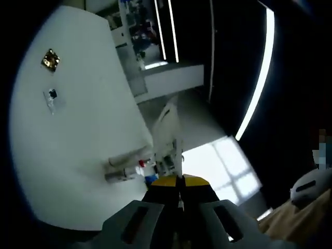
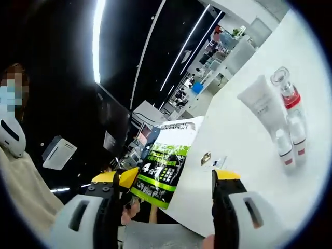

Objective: Arrange the skincare products in the storage area until every visible bottle or jar stands upright without overlapping.

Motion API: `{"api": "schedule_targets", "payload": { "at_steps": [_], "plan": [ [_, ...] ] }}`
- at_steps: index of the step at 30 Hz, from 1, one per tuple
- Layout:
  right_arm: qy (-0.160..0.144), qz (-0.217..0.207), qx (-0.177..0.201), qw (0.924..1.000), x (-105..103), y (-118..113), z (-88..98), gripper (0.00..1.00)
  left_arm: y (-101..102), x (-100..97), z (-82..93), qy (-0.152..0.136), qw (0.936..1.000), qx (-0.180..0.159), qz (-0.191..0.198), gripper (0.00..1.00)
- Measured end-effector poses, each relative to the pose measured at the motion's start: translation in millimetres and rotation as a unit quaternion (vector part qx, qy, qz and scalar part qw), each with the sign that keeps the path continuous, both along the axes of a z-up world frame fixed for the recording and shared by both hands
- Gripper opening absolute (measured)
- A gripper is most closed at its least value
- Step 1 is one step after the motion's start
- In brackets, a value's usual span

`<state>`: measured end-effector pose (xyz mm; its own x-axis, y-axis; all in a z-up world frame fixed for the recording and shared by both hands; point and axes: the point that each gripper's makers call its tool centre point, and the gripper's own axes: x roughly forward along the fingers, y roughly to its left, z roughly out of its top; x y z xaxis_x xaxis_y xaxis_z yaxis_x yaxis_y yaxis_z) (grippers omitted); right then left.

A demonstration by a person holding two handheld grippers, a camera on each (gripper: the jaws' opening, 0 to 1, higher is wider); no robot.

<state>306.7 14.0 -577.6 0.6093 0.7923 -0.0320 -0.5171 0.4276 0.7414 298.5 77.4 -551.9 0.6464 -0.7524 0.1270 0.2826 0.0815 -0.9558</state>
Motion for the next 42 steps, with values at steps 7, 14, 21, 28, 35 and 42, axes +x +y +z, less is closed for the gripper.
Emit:
{"api": "schedule_targets", "payload": {
  "at_steps": [7,14,21,28,35,42],
  "plan": [
    [0.003,-0.020,-0.043,0.9989,4,-20,-16.4,0.88,-9,14.6,-20.9,0.025,0.9996,0.013,-0.009,0.00],
    [0.008,-0.038,-0.100,0.9943,7,-43,-33.3,0.98,-18,27.7,-48.4,0.051,0.9976,0.043,-0.015,0.00],
    [-0.015,-0.072,-0.172,0.9824,12,-75,-45.3,0.99,-28,38.1,-76.9,0.079,0.9947,0.064,-0.013,0.00],
    [-0.009,-0.084,-0.212,0.9736,10,-100,-57.4,1.00,-38,47.5,-101.1,0.103,0.9915,0.079,-0.008,0.00],
    [-0.006,-0.099,-0.230,0.9682,10,-117,-62.5,1.00,-49,58.3,-127.7,0.125,0.9871,0.100,-0.009,0.00],
    [0.003,-0.108,-0.239,0.9650,10,-126,-69.5,1.00,-61,61.2,-154.9,0.133,0.9825,0.130,-0.016,0.00]
  ]
}}
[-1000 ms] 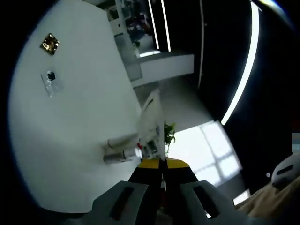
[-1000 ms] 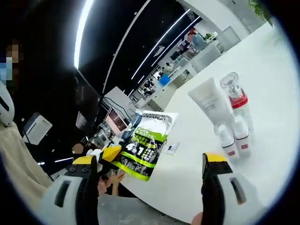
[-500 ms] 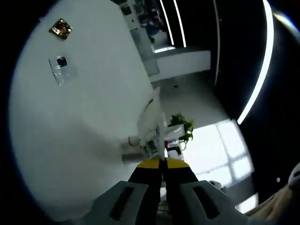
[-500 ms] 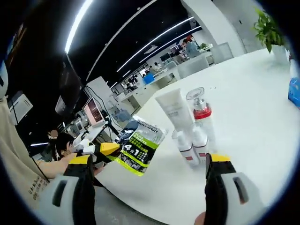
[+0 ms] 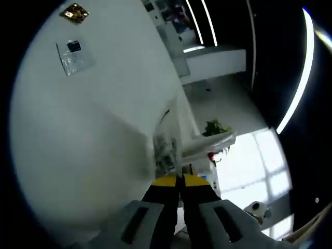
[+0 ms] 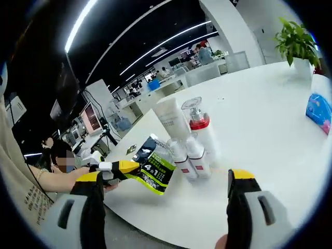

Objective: Arrange the skincare products in the storage area until every visible bottle or jar stands upright without overlapping.

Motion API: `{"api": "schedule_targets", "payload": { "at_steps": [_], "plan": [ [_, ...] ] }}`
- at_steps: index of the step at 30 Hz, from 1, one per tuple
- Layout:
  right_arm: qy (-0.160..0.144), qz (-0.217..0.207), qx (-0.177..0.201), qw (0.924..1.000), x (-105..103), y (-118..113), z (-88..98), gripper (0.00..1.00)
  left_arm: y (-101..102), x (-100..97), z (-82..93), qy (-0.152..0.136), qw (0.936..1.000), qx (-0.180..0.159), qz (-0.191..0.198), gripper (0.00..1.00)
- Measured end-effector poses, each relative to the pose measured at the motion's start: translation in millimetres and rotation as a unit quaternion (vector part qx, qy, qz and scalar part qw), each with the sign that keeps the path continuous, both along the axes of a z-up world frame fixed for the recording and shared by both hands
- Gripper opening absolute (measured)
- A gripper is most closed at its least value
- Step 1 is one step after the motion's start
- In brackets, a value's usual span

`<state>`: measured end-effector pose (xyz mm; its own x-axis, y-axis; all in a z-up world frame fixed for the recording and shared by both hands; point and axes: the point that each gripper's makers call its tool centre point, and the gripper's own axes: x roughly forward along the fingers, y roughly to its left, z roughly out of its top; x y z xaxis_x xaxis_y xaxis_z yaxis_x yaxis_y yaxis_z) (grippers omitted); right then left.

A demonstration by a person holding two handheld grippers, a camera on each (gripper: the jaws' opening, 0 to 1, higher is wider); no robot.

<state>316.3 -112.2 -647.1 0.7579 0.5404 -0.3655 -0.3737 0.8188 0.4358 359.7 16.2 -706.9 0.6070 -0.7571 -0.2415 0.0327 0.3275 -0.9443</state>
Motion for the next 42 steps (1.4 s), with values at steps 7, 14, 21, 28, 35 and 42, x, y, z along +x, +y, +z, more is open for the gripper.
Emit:
{"api": "schedule_targets", "payload": {
  "at_steps": [7,14,21,28,35,42],
  "plan": [
    [0.009,-0.011,0.004,0.9999,-2,-5,-6.2,1.00,2,-6.0,-38.5,0.002,0.9971,0.076,-0.012,0.00],
    [0.015,-0.019,0.007,0.9997,-5,-7,-10.3,1.00,22,-4.0,-61.8,0.008,0.9881,0.153,0.017,0.00],
    [0.020,-0.023,0.009,0.9995,-7,-7,-13.3,0.99,25,-5.7,-72.9,-0.001,0.9806,0.196,-0.008,0.00],
    [0.023,-0.022,0.010,0.9995,-7,-6,-14.4,0.99,28,0.2,-73.1,-0.031,0.9731,0.225,-0.040,0.01],
    [0.024,-0.020,0.010,0.9995,-7,-6,-14.5,0.99,23,-2.0,-72.3,-0.043,0.9687,0.238,-0.054,0.02],
    [0.023,-0.020,0.011,0.9995,-7,-6,-14.4,0.99,26,-2.0,-70.7,-0.058,0.9608,0.266,-0.053,0.06]
  ]
}}
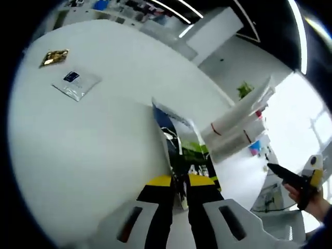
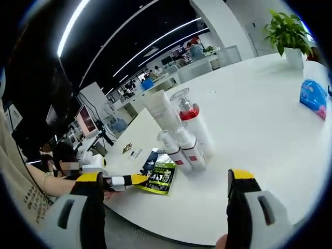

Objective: Arrange the skincare products in the storage area until every visible bottle or jar stands upright without overlapping.

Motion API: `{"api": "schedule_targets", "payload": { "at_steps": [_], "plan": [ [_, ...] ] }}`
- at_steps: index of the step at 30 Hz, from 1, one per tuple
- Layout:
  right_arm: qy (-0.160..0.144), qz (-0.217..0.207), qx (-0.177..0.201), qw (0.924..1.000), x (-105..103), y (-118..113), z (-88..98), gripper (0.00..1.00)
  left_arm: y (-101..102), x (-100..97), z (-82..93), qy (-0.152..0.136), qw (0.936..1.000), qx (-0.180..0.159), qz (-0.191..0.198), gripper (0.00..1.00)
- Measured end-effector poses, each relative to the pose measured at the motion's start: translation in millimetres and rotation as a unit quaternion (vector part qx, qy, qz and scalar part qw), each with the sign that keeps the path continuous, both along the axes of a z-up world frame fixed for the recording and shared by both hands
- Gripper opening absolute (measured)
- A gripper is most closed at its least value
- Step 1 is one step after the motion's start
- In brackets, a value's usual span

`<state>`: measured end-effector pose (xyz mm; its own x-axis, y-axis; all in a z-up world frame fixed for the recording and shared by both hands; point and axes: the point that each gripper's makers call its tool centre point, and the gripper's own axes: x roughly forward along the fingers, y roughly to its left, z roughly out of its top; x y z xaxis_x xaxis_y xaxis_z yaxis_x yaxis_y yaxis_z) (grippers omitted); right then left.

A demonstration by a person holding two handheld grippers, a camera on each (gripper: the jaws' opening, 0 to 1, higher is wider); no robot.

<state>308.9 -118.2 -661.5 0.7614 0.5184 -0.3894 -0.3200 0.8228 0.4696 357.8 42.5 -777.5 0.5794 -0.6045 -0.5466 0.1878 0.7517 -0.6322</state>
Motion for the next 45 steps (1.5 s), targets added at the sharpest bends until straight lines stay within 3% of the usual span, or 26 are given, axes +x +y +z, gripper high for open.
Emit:
{"api": "schedule_targets", "payload": {
  "at_steps": [7,10,25,34,39,45],
  "plan": [
    [-0.002,0.000,0.001,1.0000,-1,0,0.9,0.99,-1,-2.2,5.5,-0.009,0.9998,0.016,-0.009,0.16],
    [-0.005,0.001,0.001,1.0000,-1,1,1.9,1.00,0,-3.0,6.6,-0.021,0.9988,0.040,-0.022,0.18],
    [-0.017,0.011,-0.007,0.9998,-3,3,5.4,1.00,11,-10.8,17.1,-0.027,0.9975,0.060,-0.027,0.31],
    [-0.024,0.021,-0.016,0.9994,-4,6,7.6,1.00,24,-16.1,38.3,-0.055,0.9955,0.068,-0.037,0.41],
    [-0.027,0.025,-0.014,0.9992,-6,8,9.6,1.00,35,-19.5,52.0,-0.055,0.9965,0.054,-0.033,0.50],
    [-0.029,0.035,-0.015,0.9988,-8,14,10.1,1.00,54,-24.4,71.0,-0.090,0.9928,0.068,-0.039,0.59]
  ]
}}
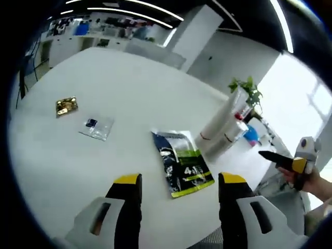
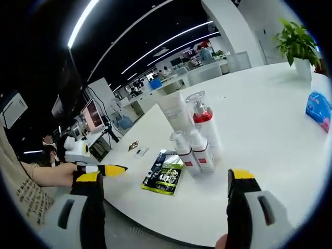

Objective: Arrange the skincare products in the storage area until every visible bottle or jar stands upright without overlapping.

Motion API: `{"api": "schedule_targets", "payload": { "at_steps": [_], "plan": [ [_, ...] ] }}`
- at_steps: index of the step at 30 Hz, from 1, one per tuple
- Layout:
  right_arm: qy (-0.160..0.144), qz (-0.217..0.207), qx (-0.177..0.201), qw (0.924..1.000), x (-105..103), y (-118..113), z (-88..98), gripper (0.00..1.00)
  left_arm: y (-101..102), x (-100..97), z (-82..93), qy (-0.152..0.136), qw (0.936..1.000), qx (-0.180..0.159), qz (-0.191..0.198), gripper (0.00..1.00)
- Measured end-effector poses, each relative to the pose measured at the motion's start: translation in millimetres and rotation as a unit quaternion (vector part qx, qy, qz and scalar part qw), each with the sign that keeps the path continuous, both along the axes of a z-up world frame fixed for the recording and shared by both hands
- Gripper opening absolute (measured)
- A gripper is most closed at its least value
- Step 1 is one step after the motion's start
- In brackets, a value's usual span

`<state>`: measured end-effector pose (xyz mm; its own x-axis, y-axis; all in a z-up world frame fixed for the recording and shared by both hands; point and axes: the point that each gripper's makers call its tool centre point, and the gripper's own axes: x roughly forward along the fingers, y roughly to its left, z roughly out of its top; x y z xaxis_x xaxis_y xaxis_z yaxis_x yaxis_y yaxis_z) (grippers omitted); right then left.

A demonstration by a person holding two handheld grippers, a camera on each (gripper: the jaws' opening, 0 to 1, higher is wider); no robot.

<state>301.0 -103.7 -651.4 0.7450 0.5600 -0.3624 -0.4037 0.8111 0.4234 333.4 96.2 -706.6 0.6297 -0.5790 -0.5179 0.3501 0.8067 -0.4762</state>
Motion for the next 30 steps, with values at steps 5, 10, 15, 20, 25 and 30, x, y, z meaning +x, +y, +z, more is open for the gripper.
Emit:
{"api": "schedule_targets", "payload": {
  "at_steps": [5,10,15,20,25,30],
  "plan": [
    [-0.002,0.010,-0.003,0.9999,-1,5,0.7,1.00,16,-12.7,6.5,-0.014,0.9998,0.013,-0.001,0.66],
    [-0.004,0.012,-0.003,0.9999,-2,9,2.8,1.00,28,-25.3,11.0,-0.023,0.9996,0.015,-0.004,0.74],
    [-0.008,0.017,-0.005,0.9998,-6,12,6.7,1.00,36,-34.0,21.0,-0.040,0.9988,0.024,-0.012,0.79],
    [-0.011,0.012,-0.003,0.9999,-11,10,8.0,1.00,35,-32.5,38.4,-0.062,0.9976,0.025,-0.020,0.82],
    [-0.018,0.011,-0.007,0.9998,-13,8,11.9,1.00,41,-38.9,49.9,-0.076,0.9963,0.033,-0.023,0.85],
    [-0.020,0.011,-0.010,0.9997,-15,7,13.2,1.00,50,-44.4,57.0,-0.082,0.9961,0.031,-0.012,0.87]
  ]
}}
